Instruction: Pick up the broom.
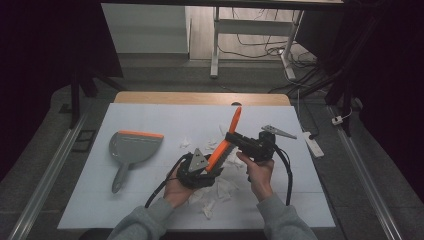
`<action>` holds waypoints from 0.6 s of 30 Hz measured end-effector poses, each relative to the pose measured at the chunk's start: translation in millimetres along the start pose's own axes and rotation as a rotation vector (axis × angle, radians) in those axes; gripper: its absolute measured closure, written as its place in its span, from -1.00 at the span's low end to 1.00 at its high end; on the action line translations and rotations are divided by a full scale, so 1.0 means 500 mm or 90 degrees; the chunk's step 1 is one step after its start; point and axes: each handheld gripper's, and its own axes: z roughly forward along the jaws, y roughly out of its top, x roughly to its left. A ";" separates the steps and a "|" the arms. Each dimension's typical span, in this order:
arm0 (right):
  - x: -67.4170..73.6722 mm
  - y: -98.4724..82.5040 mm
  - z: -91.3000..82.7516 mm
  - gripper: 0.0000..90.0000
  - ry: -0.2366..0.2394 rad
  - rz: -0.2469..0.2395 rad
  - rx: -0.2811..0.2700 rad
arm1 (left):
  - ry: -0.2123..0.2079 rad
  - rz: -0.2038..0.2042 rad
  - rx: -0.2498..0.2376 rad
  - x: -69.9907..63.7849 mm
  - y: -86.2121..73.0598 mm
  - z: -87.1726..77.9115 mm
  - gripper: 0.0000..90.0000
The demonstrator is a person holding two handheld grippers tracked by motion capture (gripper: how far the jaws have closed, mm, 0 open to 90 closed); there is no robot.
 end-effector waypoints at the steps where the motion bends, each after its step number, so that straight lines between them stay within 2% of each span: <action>1: 0.001 -0.001 0.000 0.58 -0.002 0.001 -0.003 | 0.001 -0.002 -0.001 0.002 -0.001 0.002 0.13; 6: 0.003 -0.005 0.001 0.58 0.001 0.007 -0.005 | 0.006 -0.011 -0.003 0.012 -0.002 0.003 0.64; 11: 0.006 -0.009 0.002 0.57 0.002 0.007 -0.005 | -0.003 -0.029 0.000 0.032 -0.006 -0.005 0.74; 18: 0.012 -0.009 0.007 0.52 0.005 -0.009 0.010 | -0.006 -0.015 0.017 0.049 -0.008 -0.019 0.78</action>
